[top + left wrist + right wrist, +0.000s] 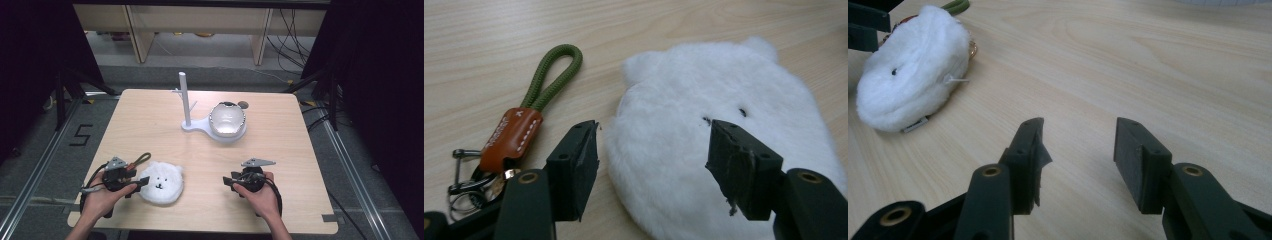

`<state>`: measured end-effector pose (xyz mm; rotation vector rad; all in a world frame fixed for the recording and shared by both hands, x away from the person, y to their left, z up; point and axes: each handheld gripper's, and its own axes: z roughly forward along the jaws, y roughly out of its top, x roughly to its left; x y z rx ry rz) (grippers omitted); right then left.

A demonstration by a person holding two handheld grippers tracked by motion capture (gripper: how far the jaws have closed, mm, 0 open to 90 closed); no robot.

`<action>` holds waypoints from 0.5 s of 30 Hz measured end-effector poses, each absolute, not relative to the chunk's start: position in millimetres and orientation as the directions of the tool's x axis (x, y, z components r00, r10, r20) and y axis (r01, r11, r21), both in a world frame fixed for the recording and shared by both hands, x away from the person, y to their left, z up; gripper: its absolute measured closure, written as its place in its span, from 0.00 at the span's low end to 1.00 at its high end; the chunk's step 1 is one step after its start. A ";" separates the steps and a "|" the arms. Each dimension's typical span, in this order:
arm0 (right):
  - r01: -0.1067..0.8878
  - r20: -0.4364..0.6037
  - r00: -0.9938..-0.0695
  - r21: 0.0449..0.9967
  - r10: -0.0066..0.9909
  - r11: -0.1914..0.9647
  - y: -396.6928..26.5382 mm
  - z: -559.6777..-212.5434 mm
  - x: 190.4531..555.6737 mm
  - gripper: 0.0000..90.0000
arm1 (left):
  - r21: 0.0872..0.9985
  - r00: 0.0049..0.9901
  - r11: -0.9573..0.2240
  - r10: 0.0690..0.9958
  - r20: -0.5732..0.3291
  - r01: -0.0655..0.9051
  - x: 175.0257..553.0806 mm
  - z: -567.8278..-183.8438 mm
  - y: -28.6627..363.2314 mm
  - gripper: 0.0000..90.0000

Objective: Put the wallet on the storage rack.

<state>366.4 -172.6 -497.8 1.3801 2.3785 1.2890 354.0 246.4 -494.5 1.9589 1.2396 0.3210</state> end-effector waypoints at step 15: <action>0.666 0.317 -0.583 0.714 0.748 0.217 -172.4 -498.0 367.6 0.61 | 0.660 0.513 -0.265 0.831 -0.213 0.703 377.8 -507.2 237.1 0.47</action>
